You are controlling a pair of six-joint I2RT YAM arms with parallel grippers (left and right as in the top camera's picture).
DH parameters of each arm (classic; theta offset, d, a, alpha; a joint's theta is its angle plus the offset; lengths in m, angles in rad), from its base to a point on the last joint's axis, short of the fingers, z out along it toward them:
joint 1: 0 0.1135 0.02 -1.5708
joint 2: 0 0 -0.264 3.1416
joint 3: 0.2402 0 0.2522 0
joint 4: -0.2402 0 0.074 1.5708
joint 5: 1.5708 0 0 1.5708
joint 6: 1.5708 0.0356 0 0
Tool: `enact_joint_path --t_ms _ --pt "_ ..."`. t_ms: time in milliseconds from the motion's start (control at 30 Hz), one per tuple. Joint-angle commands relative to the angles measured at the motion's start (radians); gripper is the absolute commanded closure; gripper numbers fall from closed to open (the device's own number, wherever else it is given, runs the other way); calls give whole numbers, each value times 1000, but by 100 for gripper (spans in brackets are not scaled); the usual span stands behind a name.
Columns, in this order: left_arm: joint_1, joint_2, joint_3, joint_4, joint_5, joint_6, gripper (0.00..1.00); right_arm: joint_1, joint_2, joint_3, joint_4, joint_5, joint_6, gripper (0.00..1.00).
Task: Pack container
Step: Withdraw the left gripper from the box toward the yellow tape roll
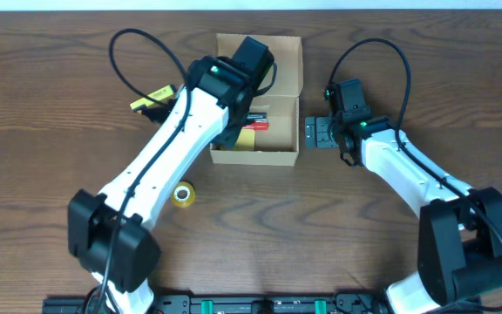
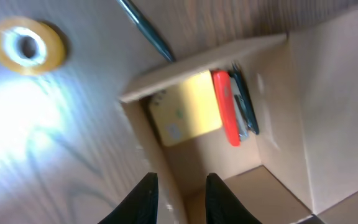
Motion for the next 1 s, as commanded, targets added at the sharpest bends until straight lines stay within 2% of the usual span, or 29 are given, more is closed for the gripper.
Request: enact_joint_path --t_ms 0,100,233,333,400,500,733,867,967 --pt "3 -18 18 -25 -58 73 73 -9 8 -3 -1 -1 11 1" --pt "3 -18 18 -73 -58 139 71 -9 8 -3 -1 -1 11 1" --pt "3 -18 18 -175 -55 143 71 -9 8 -3 -1 -1 11 1" --pt "3 -18 18 -250 -40 91 71 -9 8 -3 -1 -1 11 1" --pt "0 -18 16 -284 -38 16 71 -9 8 -3 -1 -1 11 1" --pt "-6 -18 15 -286 -56 -30 71 -9 8 -3 -1 -1 11 1" --pt "-10 -80 -8 -286 -167 -35 71 -9 8 -3 -1 -1 11 1" --pt "-5 -175 -109 -267 -195 -37 71 -9 8 -3 -1 -1 11 1" --pt "-5 -275 -272 -164 -188 -37 71 -9 8 -3 -1 -1 11 1"
